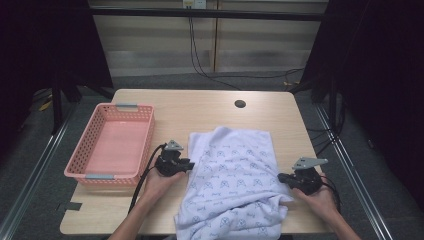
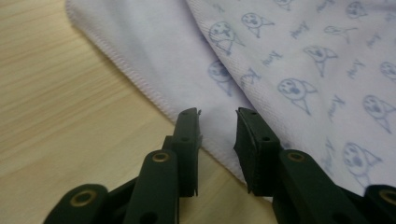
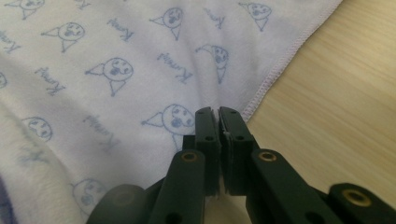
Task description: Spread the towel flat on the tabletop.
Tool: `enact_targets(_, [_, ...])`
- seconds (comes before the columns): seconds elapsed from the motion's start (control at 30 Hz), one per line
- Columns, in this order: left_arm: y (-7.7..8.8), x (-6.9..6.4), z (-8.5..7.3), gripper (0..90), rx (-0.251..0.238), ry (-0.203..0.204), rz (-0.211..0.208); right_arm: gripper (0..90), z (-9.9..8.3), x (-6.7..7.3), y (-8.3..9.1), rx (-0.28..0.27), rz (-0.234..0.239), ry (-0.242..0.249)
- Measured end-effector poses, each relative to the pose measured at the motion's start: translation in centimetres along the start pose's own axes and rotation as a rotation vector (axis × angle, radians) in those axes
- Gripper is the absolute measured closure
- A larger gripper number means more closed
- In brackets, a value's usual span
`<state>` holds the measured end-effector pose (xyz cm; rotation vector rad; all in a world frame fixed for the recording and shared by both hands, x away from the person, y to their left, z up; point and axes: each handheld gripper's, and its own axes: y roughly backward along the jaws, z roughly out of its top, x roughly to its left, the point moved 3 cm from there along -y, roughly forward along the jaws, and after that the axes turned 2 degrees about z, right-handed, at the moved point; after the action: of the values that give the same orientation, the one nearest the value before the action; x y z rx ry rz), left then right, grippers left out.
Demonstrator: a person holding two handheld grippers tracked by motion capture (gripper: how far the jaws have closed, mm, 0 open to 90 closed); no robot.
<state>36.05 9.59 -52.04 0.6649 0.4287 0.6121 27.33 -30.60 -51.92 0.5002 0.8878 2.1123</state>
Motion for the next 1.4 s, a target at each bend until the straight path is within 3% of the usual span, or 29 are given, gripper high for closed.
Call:
enact_targets(0.07, [0.1,-0.4,0.1,68.9,-0.015,-0.012,-0.007,86.9,-0.2,0.0,0.2,0.003,-0.006,-0.002])
enact_targets(0.1, [0.1,-0.9,0.3,67.7,-0.028,-0.049,-0.033,86.5,-0.7,0.1,0.7,0.009,-0.007,-0.006])
enact_targets(0.17, [-0.4,-1.4,0.3,68.5,0.013,-0.078,-0.034,86.5,-0.9,0.2,1.0,0.012,-0.001,-0.004])
enact_targets(0.23, [-0.8,-1.7,0.1,74.9,0.024,-0.122,0.019,85.7,-1.0,0.3,1.0,0.005,0.002,0.004])
enact_targets(0.27, [-0.8,-1.7,0.1,78.2,0.024,-0.122,0.019,85.7,-1.0,0.3,1.0,0.005,0.002,0.004])
enact_targets(0.3, [-0.9,-1.3,0.4,84.4,0.037,-0.126,0.045,83.9,-1.0,0.3,1.0,0.003,0.003,0.001])
enact_targets(0.4, [-1.0,-0.7,0.7,89.2,0.04,-0.13,0.072,80.7,-0.8,0.1,0.8,-0.002,0.009,-0.014])
enact_targets(0.43, [-1.0,-0.2,0.9,89.2,0.049,-0.133,0.11,78.8,-0.7,0.0,0.6,-0.008,0.008,-0.013])
enact_targets(0.53, [-1.5,1.8,1.7,89.6,0.034,-0.067,0.155,77.0,0.0,-0.6,-0.2,-0.021,0.001,-0.028])
enact_targets(0.57, [-1.7,2.4,2.0,89.6,0.03,-0.063,0.183,76.9,0.6,-1.1,-0.8,-0.026,-0.003,-0.04])
enact_targets(0.6, [-1.9,3.0,2.3,89.6,0.03,-0.029,0.166,76.9,0.6,-1.1,-0.8,-0.026,-0.003,-0.04])
enact_targets(0.67, [-2.2,3.9,2.8,89.6,0.028,-0.024,0.215,76.6,1.2,-1.8,-1.4,-0.041,-0.007,-0.044])
enact_targets(0.73, [-2.4,4.8,3.3,89.6,0.037,-0.004,0.237,76.6,1.8,-2.6,-2.1,-0.047,-0.024,-0.057])
enact_targets(0.87, [-3.0,6.0,4.1,88.4,0.035,0.027,0.258,74.4,3.2,-4.2,-3.4,-0.055,-0.068,-0.08])
enact_targets(0.93, [-3.2,6.6,4.3,87.3,0.018,0.085,0.253,70.9,3.8,-4.8,-4.0,-0.061,-0.081,-0.096])
enact_targets(0.97, [-3.2,6.2,4.2,82.8,0.012,0.084,0.209,59.2,4.1,-5.0,-4.0,-0.063,-0.076,-0.11])
enact_targets(1.03, [-2.9,5.8,4.3,78.6,0.006,0.078,0.187,59.2,4.2,-4.7,-3.6,-0.071,-0.068,-0.101])
enact_targets(1.07, [-2.5,5.2,4.4,78.6,-0.024,0.078,0.142,58.6,4.3,-4.3,-3.1,-0.082,-0.051,-0.09])
enact_targets(1.1, [-1.7,4.3,4.5,76.3,-0.049,0.059,0.11,57.0,4.3,-3.8,-2.4,-0.093,-0.033,-0.08])
enact_targets(1.13, [-0.2,2.7,4.6,73.9,-0.09,0.033,0.088,56.5,4.0,-2.3,-0.7,-0.114,0.019,-0.061])
enact_targets(1.17, [-0.2,2.7,4.6,73.5,-0.09,0.033,0.088,56.5,3.6,-1.4,0.2,-0.12,0.04,-0.053])
enact_targets(1.2, [0.8,1.7,4.5,73.5,-0.09,0.01,0.066,56.5,3.6,-1.4,0.2,-0.12,0.04,-0.053])
enact_targets(1.23, [1.9,0.4,4.2,72.7,-0.09,-0.035,0.051,56.5,3.2,-0.5,1.0,-0.117,0.057,-0.047])
enact_targets(1.3, [3.4,-1.6,3.4,74.4,-0.084,-0.074,-0.003,58.3,1.4,2.5,3.7,-0.129,0.111,-0.019])
enact_targets(1.33, [4.3,-2.7,2.6,74.4,-0.083,-0.085,-0.032,58.3,1.4,2.5,3.7,-0.129,0.111,-0.019])
enact_targets(1.37, [5.0,-3.9,1.7,76.0,-0.072,-0.101,-0.078,58.6,0.4,4.4,5.3,-0.139,0.15,-0.006])
enact_targets(1.4, [5.7,-5.0,0.5,76.0,-0.051,-0.121,-0.111,58.6,0.4,4.4,5.3,-0.139,0.15,-0.006])
